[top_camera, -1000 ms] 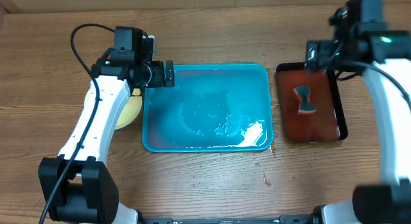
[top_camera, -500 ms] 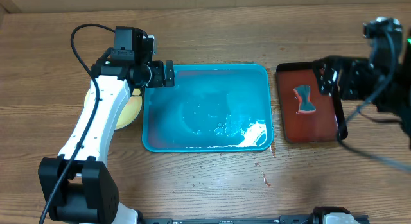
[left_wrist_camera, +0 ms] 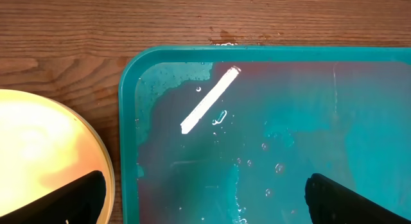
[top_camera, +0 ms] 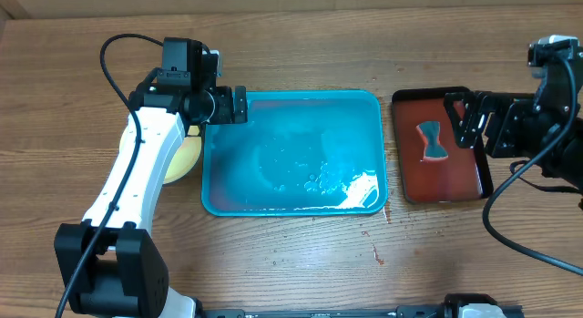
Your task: Clean dirty plates on tray and stack at the side
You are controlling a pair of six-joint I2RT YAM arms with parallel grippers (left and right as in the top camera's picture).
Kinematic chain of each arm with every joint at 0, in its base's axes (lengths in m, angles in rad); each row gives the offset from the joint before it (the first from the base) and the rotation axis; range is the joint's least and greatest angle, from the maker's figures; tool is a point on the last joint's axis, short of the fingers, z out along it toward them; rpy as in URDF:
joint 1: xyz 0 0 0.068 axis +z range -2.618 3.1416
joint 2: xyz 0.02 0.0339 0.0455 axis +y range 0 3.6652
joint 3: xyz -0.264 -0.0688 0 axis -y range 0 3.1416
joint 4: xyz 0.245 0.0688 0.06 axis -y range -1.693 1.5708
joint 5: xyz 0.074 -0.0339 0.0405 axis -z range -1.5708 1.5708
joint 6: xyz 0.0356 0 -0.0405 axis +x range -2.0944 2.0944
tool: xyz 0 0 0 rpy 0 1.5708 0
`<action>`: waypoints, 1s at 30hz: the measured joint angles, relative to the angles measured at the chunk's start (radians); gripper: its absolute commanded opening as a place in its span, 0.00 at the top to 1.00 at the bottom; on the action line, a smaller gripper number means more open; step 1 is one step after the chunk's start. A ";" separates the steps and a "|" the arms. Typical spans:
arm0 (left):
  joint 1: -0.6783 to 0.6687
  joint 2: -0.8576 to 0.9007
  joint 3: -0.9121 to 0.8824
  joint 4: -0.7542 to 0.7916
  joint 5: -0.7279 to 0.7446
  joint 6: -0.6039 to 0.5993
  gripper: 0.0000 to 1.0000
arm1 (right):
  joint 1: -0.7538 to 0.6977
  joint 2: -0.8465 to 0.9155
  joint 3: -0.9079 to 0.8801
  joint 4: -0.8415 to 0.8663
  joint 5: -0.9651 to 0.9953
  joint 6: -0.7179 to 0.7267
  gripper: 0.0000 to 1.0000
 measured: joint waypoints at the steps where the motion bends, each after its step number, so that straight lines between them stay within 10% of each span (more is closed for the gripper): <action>1: 0.000 0.000 0.000 0.000 0.000 0.000 0.00 | 0.000 -0.005 -0.013 0.024 0.006 -0.002 0.00; 30: 0.000 0.000 0.001 0.000 -0.003 0.000 0.00 | 0.003 -1.109 -1.675 1.347 0.101 -0.091 0.00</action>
